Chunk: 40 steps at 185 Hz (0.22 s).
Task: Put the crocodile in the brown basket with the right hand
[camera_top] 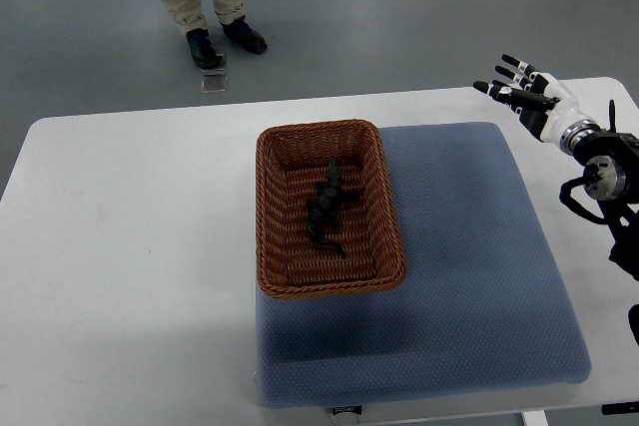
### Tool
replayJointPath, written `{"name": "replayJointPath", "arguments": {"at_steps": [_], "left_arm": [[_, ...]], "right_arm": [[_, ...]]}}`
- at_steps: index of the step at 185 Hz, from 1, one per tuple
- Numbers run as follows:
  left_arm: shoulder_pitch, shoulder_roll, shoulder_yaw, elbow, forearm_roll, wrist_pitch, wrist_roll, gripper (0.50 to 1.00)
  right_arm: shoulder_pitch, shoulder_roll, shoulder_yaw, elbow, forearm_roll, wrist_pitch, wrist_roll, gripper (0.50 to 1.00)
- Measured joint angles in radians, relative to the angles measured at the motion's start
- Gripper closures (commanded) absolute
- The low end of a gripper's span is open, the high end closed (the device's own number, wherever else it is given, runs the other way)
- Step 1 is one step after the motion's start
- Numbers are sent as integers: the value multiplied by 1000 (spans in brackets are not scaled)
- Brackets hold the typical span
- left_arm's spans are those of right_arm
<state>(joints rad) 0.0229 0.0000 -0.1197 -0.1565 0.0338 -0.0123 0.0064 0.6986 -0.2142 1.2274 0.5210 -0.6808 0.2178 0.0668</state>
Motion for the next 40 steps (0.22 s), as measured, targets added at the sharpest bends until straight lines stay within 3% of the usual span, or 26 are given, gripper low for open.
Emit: {"name": "replayJointPath", "arguments": {"at_steps": [40], "left_arm": [[0,0,0,0,0,0,0,500]], "right_arm": [[-2,0,2,-3,66,3,5,570]]}}
